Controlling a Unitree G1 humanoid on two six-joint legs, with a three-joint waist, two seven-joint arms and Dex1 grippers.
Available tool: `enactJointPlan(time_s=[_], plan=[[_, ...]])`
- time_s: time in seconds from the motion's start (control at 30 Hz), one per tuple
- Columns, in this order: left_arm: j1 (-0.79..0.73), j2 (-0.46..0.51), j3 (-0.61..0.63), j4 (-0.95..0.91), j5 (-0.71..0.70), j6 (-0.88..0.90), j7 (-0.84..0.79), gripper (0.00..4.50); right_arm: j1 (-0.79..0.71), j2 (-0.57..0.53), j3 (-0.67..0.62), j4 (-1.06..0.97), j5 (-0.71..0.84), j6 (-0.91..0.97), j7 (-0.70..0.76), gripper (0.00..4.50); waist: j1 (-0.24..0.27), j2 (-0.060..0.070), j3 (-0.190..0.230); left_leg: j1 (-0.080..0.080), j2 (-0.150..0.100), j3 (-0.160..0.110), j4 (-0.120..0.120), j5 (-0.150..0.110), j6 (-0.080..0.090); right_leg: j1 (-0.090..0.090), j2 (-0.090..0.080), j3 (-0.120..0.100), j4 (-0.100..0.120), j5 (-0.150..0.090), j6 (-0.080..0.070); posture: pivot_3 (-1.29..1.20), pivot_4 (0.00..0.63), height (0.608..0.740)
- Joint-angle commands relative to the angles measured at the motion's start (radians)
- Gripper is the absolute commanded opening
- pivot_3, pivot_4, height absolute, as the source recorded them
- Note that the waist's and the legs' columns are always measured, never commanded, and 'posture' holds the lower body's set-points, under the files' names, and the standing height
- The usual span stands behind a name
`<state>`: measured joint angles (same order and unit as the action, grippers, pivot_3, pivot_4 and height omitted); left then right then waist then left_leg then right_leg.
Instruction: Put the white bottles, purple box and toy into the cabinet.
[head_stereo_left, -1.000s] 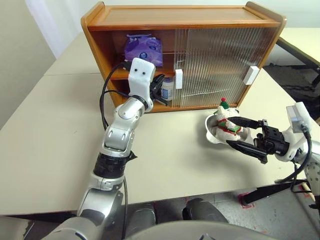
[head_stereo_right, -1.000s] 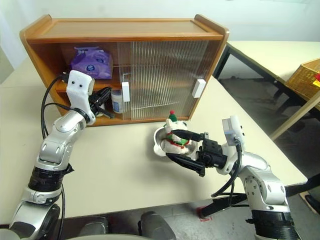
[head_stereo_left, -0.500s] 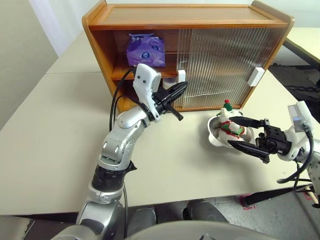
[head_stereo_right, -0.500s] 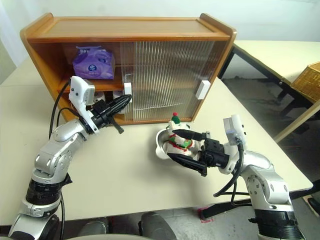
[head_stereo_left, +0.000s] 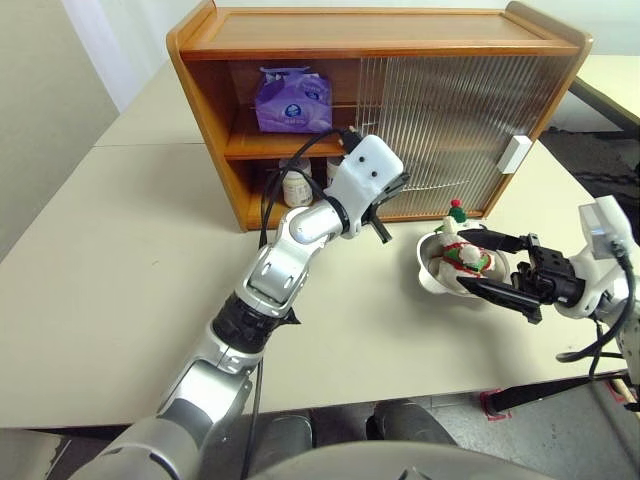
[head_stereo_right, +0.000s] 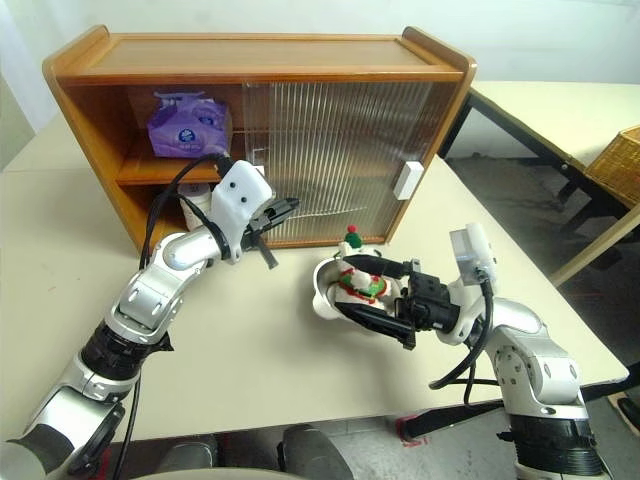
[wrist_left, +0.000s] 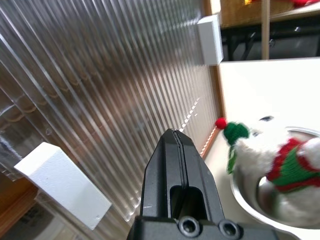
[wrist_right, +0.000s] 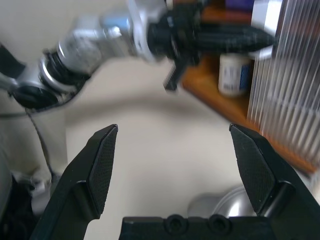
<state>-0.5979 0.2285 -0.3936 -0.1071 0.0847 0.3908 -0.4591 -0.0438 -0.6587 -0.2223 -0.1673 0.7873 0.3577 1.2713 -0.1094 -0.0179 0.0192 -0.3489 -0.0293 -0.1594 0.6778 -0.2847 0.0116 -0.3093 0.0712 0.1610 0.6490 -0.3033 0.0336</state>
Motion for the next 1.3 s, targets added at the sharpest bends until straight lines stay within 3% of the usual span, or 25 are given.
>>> enactJointPlan(time_s=[0.03, 0.7, 1.17, 1.3], plan=[[-0.027, 0.026, -0.023, 0.046, 0.072, -0.039, 0.001, 0.03, 0.004, 0.011, -0.033, -0.027, 0.047, 0.026, -0.022, 4.50, 0.000, 0.000, 0.000, 0.000, 0.000, 0.000, 0.000, 0.000, 0.000, 0.000, 0.000, 0.000, 0.000, 0.000, 0.000, -0.19, 0.000, 0.740], [-0.066, 0.130, -0.038, 0.019, 0.302, -0.043, -0.049, 0.03, 0.018, 0.027, -0.024, -0.009, 0.022, 0.008, -0.015, 4.50, -0.006, 0.000, 0.000, -0.001, 0.000, -0.001, 0.000, -0.003, 0.002, 0.000, 0.000, 0.001, 0.000, -0.001, -0.003, -0.20, 0.001, 0.740], [-0.018, 0.174, 0.021, -0.082, 0.305, 0.083, -0.086, 0.03, 0.014, 0.027, -0.023, -0.001, 0.012, 0.002, -0.009, 4.50, -0.009, 0.000, 0.000, 0.000, 0.000, -0.001, 0.000, -0.003, 0.002, 0.000, 0.000, 0.001, 0.000, 0.000, -0.006, -0.19, 0.000, 0.740], [0.019, 0.120, 0.072, -0.132, 0.212, 0.066, -0.086, 0.03, 0.009, 0.027, -0.022, 0.002, 0.011, 0.002, -0.010, 4.50, -0.007, 0.000, 0.000, 0.000, 0.000, -0.001, 0.000, -0.003, 0.002, 0.000, 0.000, 0.001, 0.000, -0.001, -0.011, -0.18, 0.000, 0.740]])
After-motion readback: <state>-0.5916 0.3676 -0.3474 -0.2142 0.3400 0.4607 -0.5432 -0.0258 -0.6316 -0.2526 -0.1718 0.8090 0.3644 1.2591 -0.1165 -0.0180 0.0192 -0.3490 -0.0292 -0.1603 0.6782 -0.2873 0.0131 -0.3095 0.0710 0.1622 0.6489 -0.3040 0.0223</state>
